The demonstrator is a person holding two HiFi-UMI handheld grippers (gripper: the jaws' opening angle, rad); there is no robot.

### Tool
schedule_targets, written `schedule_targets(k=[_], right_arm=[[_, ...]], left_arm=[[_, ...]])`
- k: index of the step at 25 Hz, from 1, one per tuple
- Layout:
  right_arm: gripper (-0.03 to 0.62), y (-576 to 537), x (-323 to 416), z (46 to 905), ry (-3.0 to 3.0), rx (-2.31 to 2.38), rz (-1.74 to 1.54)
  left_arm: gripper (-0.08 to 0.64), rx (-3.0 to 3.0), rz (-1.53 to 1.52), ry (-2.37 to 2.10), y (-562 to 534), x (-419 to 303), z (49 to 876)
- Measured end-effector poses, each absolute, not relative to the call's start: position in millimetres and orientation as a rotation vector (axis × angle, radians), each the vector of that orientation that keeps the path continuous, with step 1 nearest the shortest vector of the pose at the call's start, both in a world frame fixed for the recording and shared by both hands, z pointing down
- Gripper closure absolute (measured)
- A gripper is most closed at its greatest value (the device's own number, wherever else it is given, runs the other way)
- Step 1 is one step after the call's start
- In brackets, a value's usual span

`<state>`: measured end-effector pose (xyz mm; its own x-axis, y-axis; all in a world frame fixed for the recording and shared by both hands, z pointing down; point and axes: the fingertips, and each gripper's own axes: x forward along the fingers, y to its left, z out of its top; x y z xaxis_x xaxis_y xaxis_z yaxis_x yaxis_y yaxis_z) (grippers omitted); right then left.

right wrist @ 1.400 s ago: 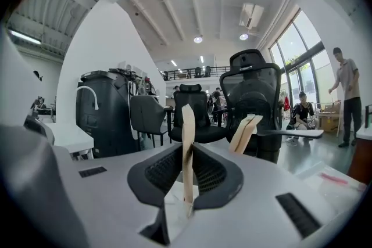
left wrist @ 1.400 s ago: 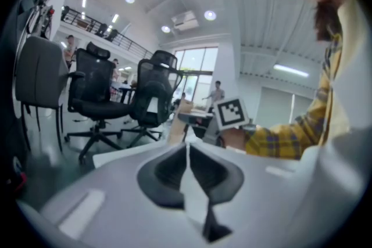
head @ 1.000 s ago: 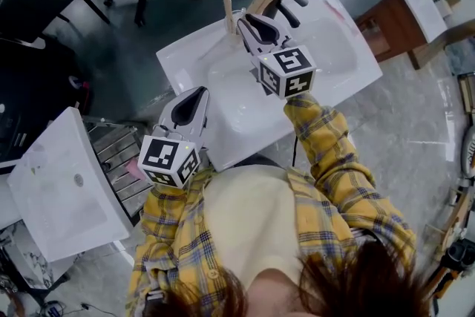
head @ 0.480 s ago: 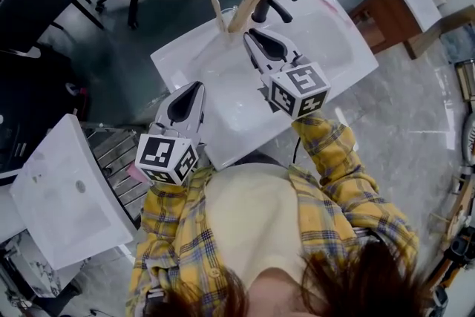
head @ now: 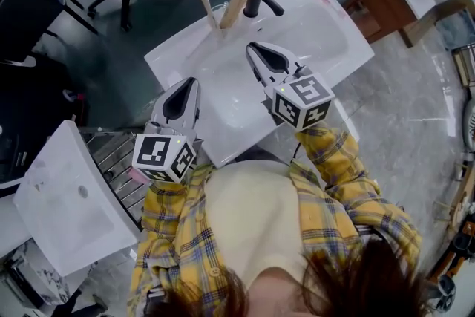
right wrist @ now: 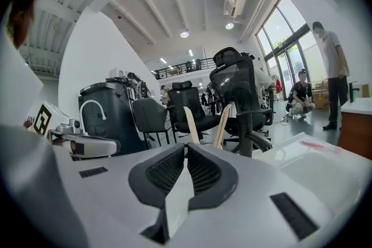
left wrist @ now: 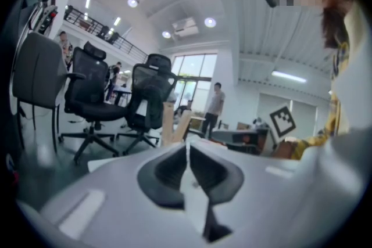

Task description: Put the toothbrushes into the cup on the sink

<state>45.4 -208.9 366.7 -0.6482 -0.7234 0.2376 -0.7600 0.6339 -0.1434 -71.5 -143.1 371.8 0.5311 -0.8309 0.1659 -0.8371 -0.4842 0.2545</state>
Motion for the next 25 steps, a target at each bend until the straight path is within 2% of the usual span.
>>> schedule_targets(k=[10,25], right_arm=[[0.578,-187.6,48.4,385.0,-2.651,1.212,0.494],[0.578,-176.0,42.7,395.3,-2.633,1.178,0.540]], left_arm=[[0.545,2.461,0.021,-1.396,-143.3,-70.8,370.9],[0.545,2.451,0.048,-1.384,-136.3,-69.5,378.8]])
